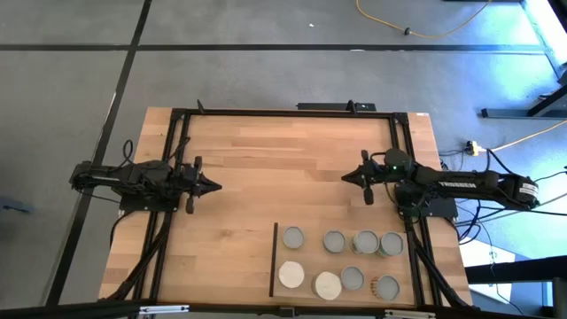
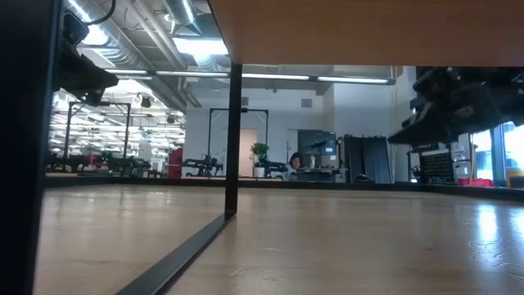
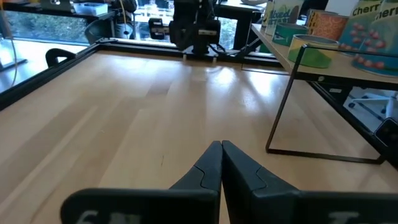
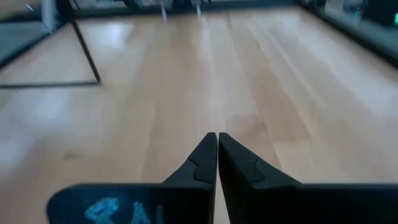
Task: Pick and place cans onto a shelf
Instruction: Return to Home Position
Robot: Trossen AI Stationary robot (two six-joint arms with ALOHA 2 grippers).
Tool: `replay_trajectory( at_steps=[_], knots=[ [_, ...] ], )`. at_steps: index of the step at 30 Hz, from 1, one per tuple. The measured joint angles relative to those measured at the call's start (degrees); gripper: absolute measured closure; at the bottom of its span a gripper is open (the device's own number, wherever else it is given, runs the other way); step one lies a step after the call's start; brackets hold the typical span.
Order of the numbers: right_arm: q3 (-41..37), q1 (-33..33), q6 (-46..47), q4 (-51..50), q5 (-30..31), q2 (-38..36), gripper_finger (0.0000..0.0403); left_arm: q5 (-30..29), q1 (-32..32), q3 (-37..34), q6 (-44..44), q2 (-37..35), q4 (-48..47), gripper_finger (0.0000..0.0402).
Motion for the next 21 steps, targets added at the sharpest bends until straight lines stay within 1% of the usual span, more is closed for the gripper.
replay_trajectory(
  at_steps=[11,15,21],
  knots=[
    [0.0,4.7,0.0,-0.1,0.0,-16.1,0.0385,0.7,0.0,0.0,1.1,0.0,0.0,0.0401],
    [0.0,5.5,0.0,-0.1,0.0,-21.3,0.0385,2.8,0.0,0.0,1.1,0.0,0.0,0.0401],
    [0.0,5.9,0.0,-0.1,0.0,-30.1,0.0385,2.8,0.0,0.0,2.5,0.0,0.0,0.0401]
  ],
)
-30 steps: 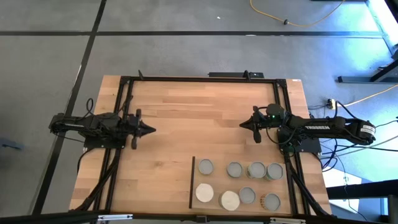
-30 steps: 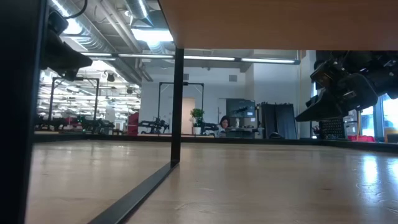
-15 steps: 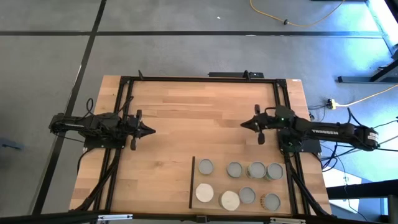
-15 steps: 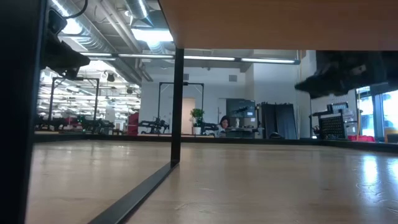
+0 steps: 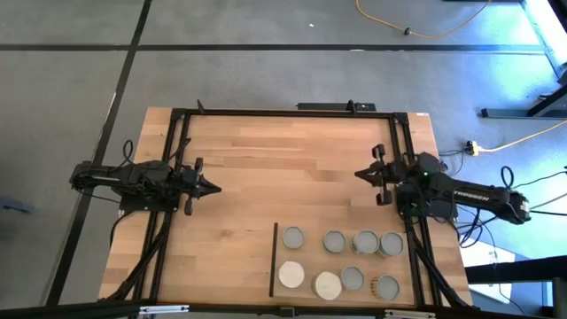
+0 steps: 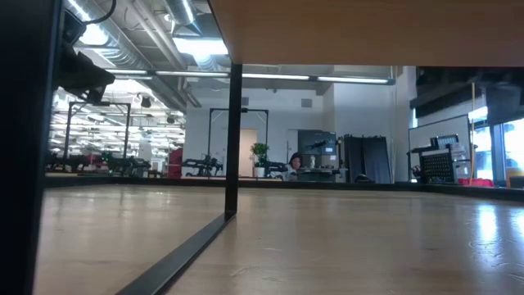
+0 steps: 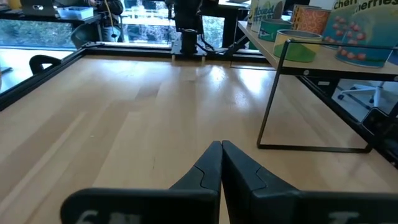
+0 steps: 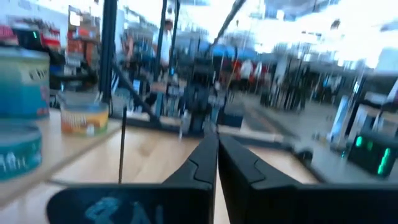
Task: Pick and place cans onto a shelf
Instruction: Return to Home Position
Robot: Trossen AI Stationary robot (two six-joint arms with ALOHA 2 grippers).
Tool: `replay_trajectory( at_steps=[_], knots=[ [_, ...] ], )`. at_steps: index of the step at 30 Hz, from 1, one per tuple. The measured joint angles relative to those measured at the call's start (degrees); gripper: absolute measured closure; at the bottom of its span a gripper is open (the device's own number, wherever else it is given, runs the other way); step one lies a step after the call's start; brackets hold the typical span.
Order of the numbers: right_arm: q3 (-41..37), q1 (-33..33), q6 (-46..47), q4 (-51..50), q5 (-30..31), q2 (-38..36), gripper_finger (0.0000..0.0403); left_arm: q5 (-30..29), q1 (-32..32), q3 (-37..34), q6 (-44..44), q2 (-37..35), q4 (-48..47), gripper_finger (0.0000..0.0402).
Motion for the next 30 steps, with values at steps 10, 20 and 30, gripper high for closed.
replay_trajectory(
  at_steps=[10,20,30],
  knots=[
    [0.0,0.0,0.0,0.1,0.0,-14.3,0.0385,0.0,0.0,0.0,0.1,0.0,0.0,0.0401],
    [0.0,0.0,0.0,0.9,0.0,-15.2,0.0385,0.0,0.0,0.0,0.1,0.0,0.3,0.0401],
    [0.0,0.0,0.0,0.9,0.0,-15.2,0.0385,0.2,0.0,0.0,1.6,0.0,0.3,0.0401]
  ],
)
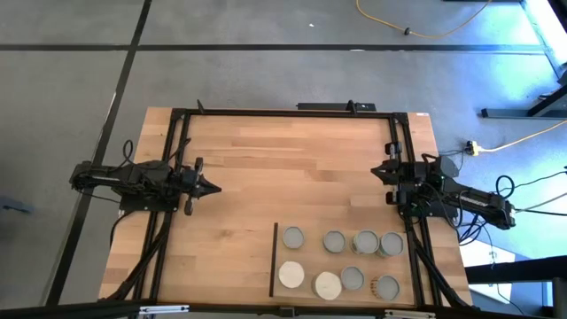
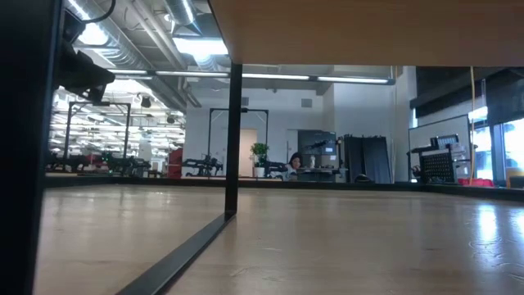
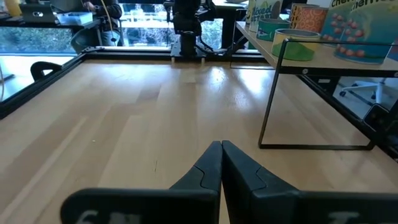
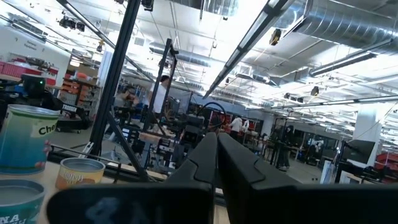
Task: Pick and place cans onto a shelf
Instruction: Return to Home Position
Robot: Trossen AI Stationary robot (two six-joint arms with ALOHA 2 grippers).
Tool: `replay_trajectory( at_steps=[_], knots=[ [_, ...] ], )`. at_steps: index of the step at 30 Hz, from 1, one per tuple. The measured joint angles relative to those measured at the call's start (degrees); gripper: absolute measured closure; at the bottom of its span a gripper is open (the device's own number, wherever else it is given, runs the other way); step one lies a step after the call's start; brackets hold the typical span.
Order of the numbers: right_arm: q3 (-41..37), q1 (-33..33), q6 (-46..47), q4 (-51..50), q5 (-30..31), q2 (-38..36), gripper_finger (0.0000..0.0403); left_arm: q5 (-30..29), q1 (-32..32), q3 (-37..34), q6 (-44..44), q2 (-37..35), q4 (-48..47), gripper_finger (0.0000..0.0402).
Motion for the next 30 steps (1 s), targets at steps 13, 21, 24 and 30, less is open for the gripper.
replay_trajectory(
  at_steps=[13,21,24,30],
  knots=[
    [0.0,0.0,-0.6,-7.8,0.0,0.0,0.0385,4.0,0.0,0.0,1.5,0.0,0.7,0.0401],
    [0.0,0.0,0.0,-19.2,5.3,0.0,0.0385,6.1,0.0,0.0,1.5,0.0,0.8,0.0401],
    [0.0,0.0,0.2,-19.3,7.0,0.0,0.0385,6.1,0.0,0.0,1.9,0.0,0.7,0.0401],
    [0.0,0.0,0.0,-19.4,7.0,0.0,0.0385,7.8,0.0,0.0,5.7,0.0,0.3,0.0401]
  ],
)
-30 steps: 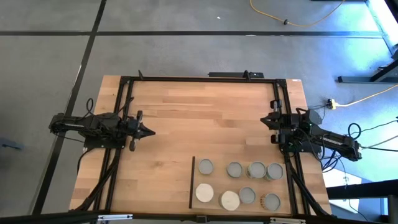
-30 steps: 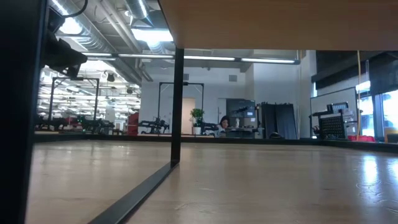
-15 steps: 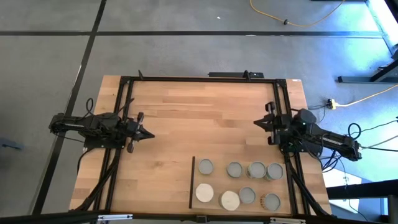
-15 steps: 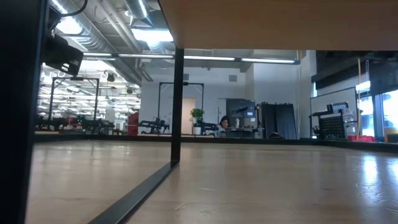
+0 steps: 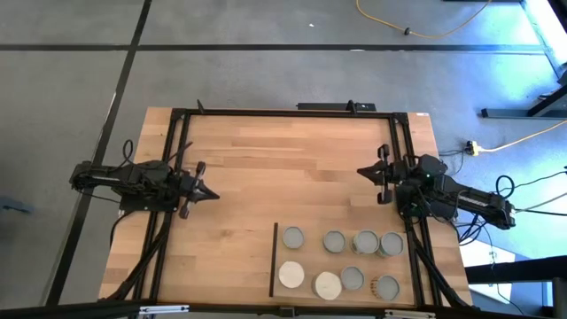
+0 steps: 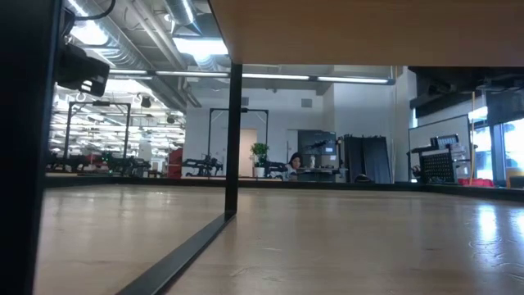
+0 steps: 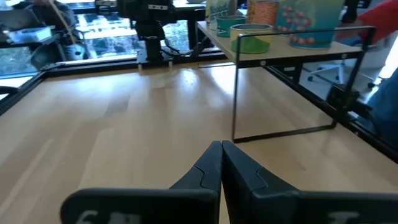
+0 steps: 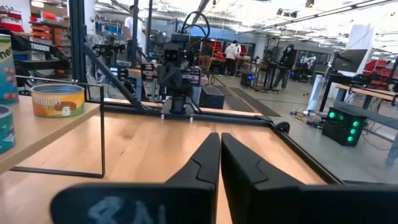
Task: Pick and place cans onto a shelf
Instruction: Return to Home Position
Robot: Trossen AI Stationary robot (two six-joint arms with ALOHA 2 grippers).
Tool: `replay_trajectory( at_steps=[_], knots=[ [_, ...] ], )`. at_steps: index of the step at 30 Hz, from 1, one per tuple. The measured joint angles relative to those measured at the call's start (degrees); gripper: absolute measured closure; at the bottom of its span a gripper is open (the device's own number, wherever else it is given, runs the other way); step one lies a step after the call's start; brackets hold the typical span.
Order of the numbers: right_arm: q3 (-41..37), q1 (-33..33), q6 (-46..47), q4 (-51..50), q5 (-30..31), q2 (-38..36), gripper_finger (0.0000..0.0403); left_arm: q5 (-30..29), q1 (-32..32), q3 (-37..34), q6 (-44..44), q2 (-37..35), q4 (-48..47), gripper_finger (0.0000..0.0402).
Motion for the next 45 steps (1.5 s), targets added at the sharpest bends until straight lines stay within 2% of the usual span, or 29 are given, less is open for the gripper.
replay_trajectory(
  at_steps=[9,15,21,29,35,40,45],
  knots=[
    [0.0,0.0,0.0,-0.1,0.0,0.0,0.0385,2.1,0.0,0.0,0.3,0.0,-0.7,0.0401],
    [0.0,0.0,0.0,-0.1,0.0,0.0,0.0385,0.4,0.0,0.0,0.7,0.0,-3.9,0.0401],
    [0.0,0.0,0.0,-0.1,-0.1,0.0,0.0385,-1.8,0.0,-0.9,3.4,0.0,-0.1,0.0401],
    [0.0,0.0,0.0,-0.1,-0.1,0.0,0.0385,-2.7,0.0,-0.9,4.8,0.0,0.0,0.0401],
    [0.0,0.0,0.0,-0.2,-0.1,0.0,0.0385,-7.7,0.0,-1.0,0.3,0.0,-0.2,0.0401],
    [0.0,0.0,0.0,-0.1,-0.1,0.0,0.0385,-12.5,0.0,-1.0,0.0,0.0,-0.1,0.0401],
    [0.0,0.0,0.0,-0.1,-0.1,0.0,0.0385,-14.4,0.0,-1.0,6.0,0.0,0.0,0.0401]
  ],
)
